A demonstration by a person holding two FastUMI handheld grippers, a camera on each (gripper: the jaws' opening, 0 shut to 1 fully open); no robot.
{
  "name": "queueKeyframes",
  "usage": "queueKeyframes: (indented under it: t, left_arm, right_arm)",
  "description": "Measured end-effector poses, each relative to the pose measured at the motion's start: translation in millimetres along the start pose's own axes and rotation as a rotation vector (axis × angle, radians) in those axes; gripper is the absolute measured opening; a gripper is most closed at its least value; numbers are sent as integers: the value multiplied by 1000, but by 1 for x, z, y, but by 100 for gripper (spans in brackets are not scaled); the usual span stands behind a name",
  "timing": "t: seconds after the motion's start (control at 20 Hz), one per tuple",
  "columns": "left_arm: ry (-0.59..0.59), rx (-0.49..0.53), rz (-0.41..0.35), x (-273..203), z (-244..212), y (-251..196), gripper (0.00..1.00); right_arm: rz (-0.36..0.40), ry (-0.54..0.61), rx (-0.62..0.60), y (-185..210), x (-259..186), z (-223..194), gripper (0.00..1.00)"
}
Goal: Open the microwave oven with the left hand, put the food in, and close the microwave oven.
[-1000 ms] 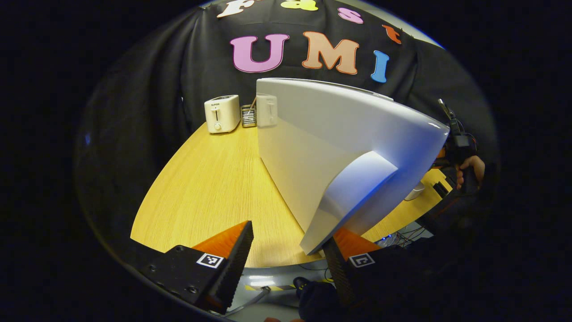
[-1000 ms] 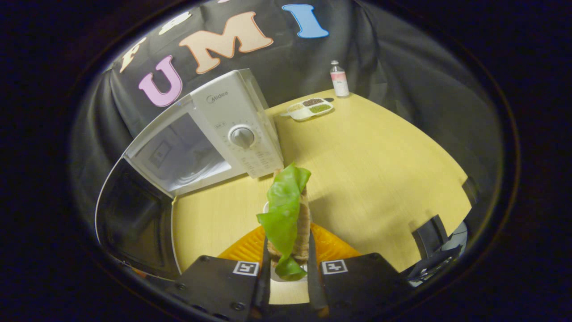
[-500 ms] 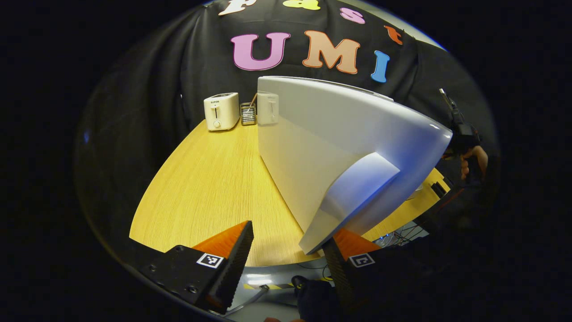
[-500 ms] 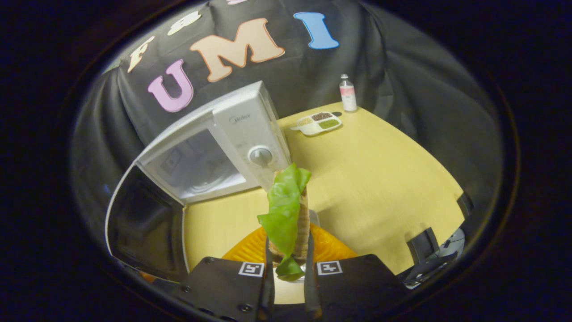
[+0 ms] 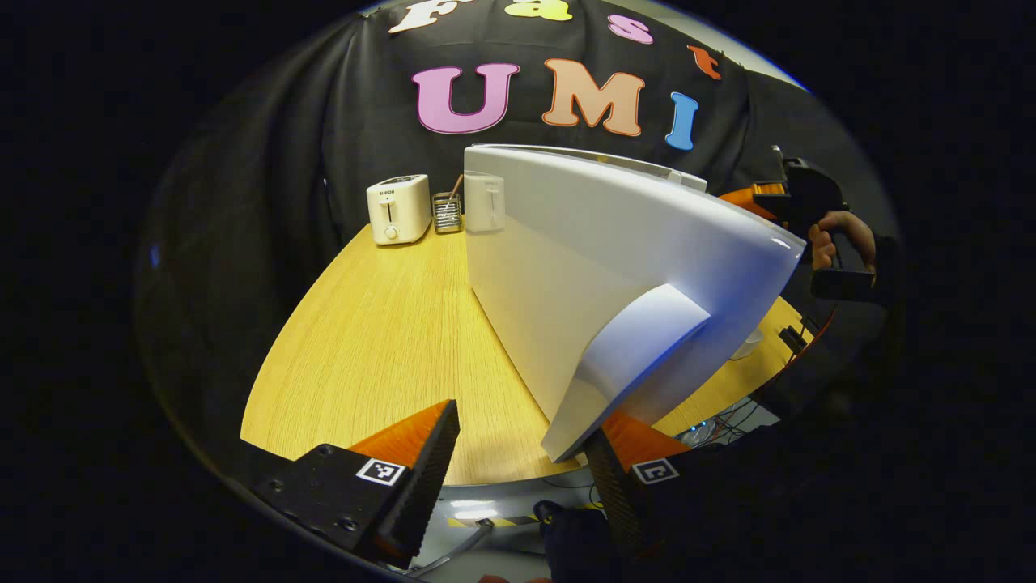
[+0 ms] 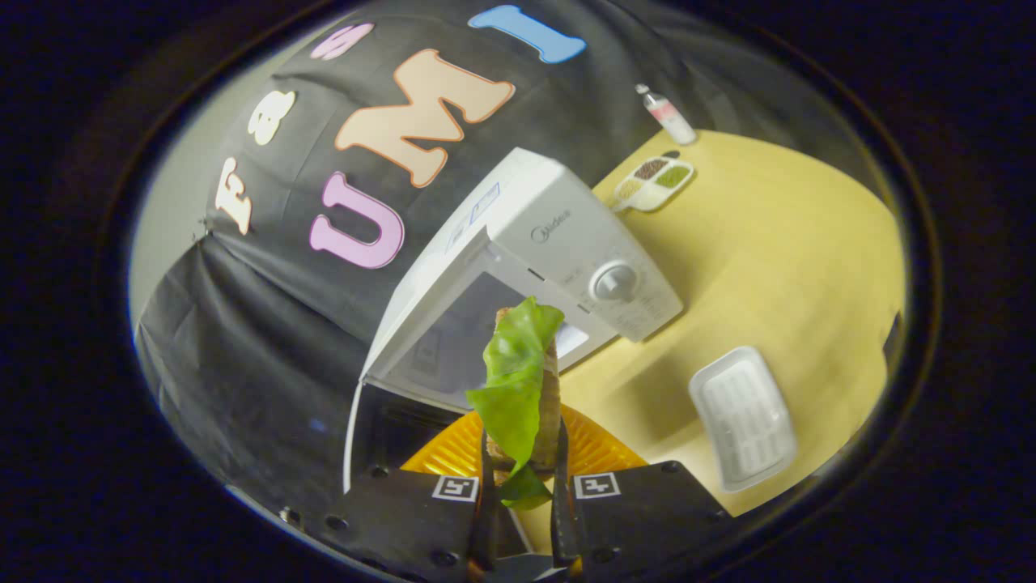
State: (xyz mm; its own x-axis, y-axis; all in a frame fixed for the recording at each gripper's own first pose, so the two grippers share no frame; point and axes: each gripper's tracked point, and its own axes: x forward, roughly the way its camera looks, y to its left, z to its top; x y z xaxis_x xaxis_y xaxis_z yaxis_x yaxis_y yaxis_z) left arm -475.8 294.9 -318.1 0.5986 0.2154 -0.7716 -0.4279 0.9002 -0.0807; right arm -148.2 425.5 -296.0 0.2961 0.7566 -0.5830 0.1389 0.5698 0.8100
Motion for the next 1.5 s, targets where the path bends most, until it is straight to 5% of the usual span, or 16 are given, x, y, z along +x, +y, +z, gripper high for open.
queueKeyframes:
  t: [0.1, 0.15, 0.45, 1.5]
  left_arm:
    - [-7, -1, 5, -3, 1, 2, 87]
    - [-9, -5, 6, -4, 0, 3, 86]
    - [-15, -6, 7, -12, -1, 3, 87]
    - [-15, -61, 65, -51, -24, 16, 83]
  right_arm:
    - [14, 8, 81, 6, 18, -8, 21]
    - [12, 6, 112, 6, 30, -9, 28]
    - [55, -2, 289, 36, 89, -21, 28]
    - [-66, -279, 509, 42, 226, -22, 28]
